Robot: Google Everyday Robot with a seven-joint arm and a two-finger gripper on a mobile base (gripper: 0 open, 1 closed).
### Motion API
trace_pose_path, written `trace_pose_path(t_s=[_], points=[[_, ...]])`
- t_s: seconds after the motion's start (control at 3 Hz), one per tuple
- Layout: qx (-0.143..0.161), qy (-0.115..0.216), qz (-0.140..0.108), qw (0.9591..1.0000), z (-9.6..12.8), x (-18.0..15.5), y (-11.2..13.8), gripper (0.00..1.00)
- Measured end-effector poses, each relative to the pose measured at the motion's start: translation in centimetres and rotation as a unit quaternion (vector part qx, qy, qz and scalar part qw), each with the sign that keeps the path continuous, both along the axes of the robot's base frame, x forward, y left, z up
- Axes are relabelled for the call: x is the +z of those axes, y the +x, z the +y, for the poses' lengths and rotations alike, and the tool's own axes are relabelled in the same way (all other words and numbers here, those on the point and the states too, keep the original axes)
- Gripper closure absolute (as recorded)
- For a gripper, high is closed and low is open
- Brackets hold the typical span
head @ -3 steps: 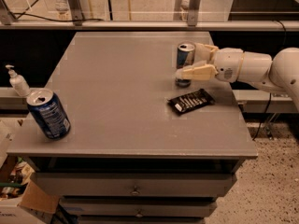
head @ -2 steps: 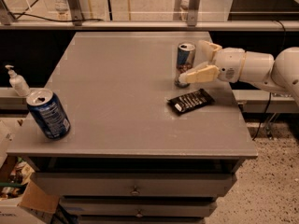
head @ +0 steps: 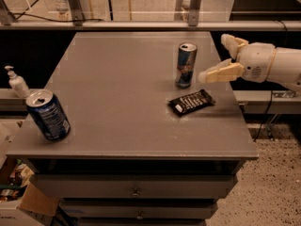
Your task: Place redbull can upright
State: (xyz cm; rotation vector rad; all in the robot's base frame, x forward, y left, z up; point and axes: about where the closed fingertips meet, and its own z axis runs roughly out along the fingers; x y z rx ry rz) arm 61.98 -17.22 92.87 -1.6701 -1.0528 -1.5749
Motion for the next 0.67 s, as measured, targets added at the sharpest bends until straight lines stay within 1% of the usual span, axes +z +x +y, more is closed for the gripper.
trace_pose_path(t_s=[0.33,0.67], points=[[-0.047,-0.004,-0.014,0.9988,-3.85,2.70,-3.66,0.00],[-0.045,-0.001,-0.009,0.9989,-3.58,2.73,-3.63,0.00]])
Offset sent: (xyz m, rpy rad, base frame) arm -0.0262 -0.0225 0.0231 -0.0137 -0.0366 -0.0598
